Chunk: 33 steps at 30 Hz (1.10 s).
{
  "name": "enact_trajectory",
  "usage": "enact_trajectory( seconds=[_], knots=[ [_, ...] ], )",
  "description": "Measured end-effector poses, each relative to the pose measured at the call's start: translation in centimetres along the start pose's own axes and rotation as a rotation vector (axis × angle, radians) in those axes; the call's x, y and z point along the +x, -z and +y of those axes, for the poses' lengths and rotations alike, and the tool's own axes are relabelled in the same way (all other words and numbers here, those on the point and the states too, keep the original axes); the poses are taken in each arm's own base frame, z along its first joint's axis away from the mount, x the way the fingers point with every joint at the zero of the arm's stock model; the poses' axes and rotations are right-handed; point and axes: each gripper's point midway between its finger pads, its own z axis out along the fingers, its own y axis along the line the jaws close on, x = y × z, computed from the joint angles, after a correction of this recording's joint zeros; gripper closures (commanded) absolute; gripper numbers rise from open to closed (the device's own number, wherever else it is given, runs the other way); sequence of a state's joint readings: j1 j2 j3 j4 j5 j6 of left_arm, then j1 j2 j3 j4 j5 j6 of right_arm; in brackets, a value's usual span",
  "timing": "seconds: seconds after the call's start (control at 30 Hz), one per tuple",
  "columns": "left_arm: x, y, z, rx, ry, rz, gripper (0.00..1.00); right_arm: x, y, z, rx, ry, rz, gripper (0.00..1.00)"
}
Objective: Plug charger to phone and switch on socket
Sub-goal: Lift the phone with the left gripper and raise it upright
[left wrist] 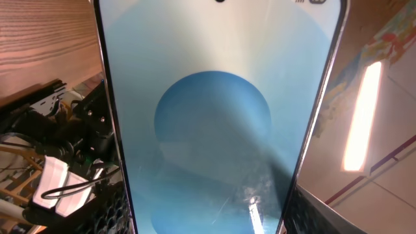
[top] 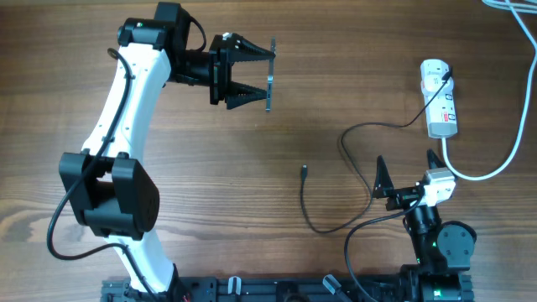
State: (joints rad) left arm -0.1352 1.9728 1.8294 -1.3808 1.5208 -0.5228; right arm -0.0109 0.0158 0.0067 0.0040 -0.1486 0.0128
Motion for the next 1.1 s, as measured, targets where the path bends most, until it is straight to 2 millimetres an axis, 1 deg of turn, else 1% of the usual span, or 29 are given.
enact_trajectory(
  seconds=[0.43,0.53,0.63,0.7,1.1],
  knots=[
    [0.0,0.1,0.0,0.001,0.007,-0.002,0.34,0.0,0.0,0.0,0.0,0.0,0.0,0.0],
    [-0.5,1.2,-0.2,0.016,0.008,-0.027,0.34,0.0,0.0,0.0,0.0,0.0,0.0,0.0],
    [-1.2,3.2,-0.5,0.044,0.011,-0.072,0.34,0.0,0.0,0.0,0.0,0.0,0.0,0.0],
    [-1.4,3.8,-0.6,0.052,0.012,-0.085,0.34,0.0,0.0,0.0,0.0,0.0,0.0,0.0],
    [-1.3,3.6,-0.6,0.048,0.02,-0.079,0.34,0.0,0.0,0.0,0.0,0.0,0.0,0.0]
  ],
)
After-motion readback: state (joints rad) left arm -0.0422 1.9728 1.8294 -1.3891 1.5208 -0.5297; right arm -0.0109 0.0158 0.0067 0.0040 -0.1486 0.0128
